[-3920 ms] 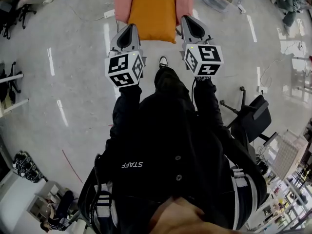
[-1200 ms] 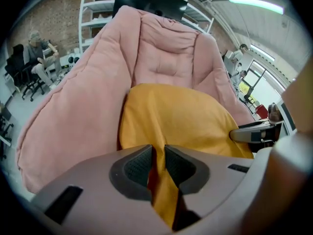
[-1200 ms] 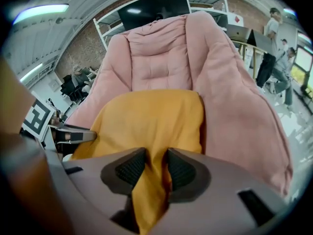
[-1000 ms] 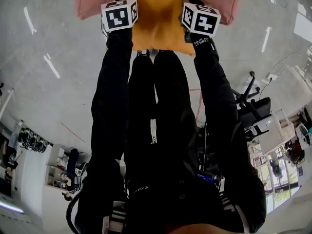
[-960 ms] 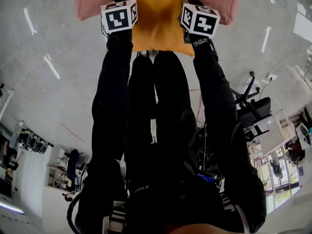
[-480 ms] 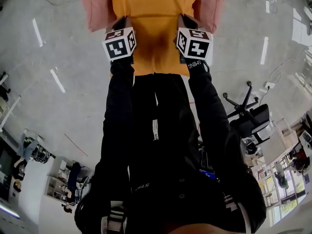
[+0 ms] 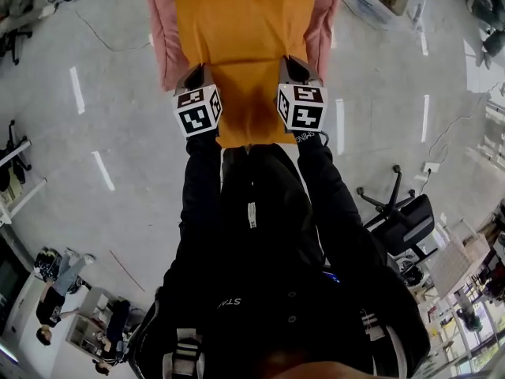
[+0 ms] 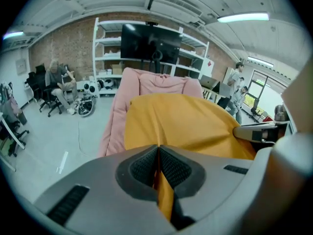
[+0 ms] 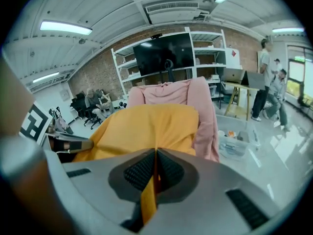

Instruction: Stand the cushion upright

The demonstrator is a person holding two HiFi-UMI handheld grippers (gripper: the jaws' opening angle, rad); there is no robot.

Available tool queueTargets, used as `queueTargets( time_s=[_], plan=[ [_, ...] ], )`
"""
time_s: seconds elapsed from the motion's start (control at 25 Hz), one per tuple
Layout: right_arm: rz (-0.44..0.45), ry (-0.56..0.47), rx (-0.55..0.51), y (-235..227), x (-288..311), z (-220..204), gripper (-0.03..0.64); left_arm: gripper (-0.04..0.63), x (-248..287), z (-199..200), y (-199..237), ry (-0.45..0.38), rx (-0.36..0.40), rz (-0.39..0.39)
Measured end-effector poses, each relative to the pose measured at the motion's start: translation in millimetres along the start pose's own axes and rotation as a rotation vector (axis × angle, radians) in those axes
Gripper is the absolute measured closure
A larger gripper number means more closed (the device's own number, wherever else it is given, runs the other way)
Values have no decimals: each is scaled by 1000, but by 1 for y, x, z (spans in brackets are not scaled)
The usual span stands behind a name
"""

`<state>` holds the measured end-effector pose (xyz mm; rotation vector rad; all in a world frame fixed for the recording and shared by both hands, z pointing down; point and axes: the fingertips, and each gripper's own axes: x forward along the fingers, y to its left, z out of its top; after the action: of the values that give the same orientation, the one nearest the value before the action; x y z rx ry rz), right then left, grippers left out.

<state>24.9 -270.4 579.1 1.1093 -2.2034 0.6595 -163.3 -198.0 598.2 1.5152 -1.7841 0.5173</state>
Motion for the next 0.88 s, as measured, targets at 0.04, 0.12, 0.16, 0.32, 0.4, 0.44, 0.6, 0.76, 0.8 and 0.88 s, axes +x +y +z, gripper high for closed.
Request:
queueTargets(
  time_s=[0.04, 0.12, 0.16, 0.32, 0.4, 0.44, 0.6, 0.76, 0.8, 0.88],
  plan=[
    [-1, -15, -3, -1, -1, 11, 598, 586, -2, 11, -2, -16, 2, 1],
    [-3, -47, -10, -4, -3, 31, 598, 586, -3, 33, -5, -49, 6, 2],
    [-6, -63, -14, -6, -3, 42, 598, 586, -2, 44, -6, -66, 8, 1],
    [-29, -129, -31, -11, 9, 87, 598, 586, 7, 91, -4, -134, 14, -9],
    [-44, -159, -38, -11, 21, 110, 598, 586, 16, 114, 1, -164, 16, -16],
    [-51, -173, -41, -11, 27, 122, 598, 586, 22, 126, 5, -179, 17, -19],
    [-79, -227, -47, -15, 56, 171, 598, 586, 48, 179, 15, -234, 18, -25],
    [-115, -279, -51, -24, 88, 224, 598, 586, 76, 239, 23, -298, 28, -35],
    [-124, -297, -52, -27, 96, 237, 598, 586, 84, 255, 25, -318, 30, -39],
    [-138, -337, -54, -32, 112, 265, 598, 586, 98, 286, 28, -360, 36, -45]
  ],
)
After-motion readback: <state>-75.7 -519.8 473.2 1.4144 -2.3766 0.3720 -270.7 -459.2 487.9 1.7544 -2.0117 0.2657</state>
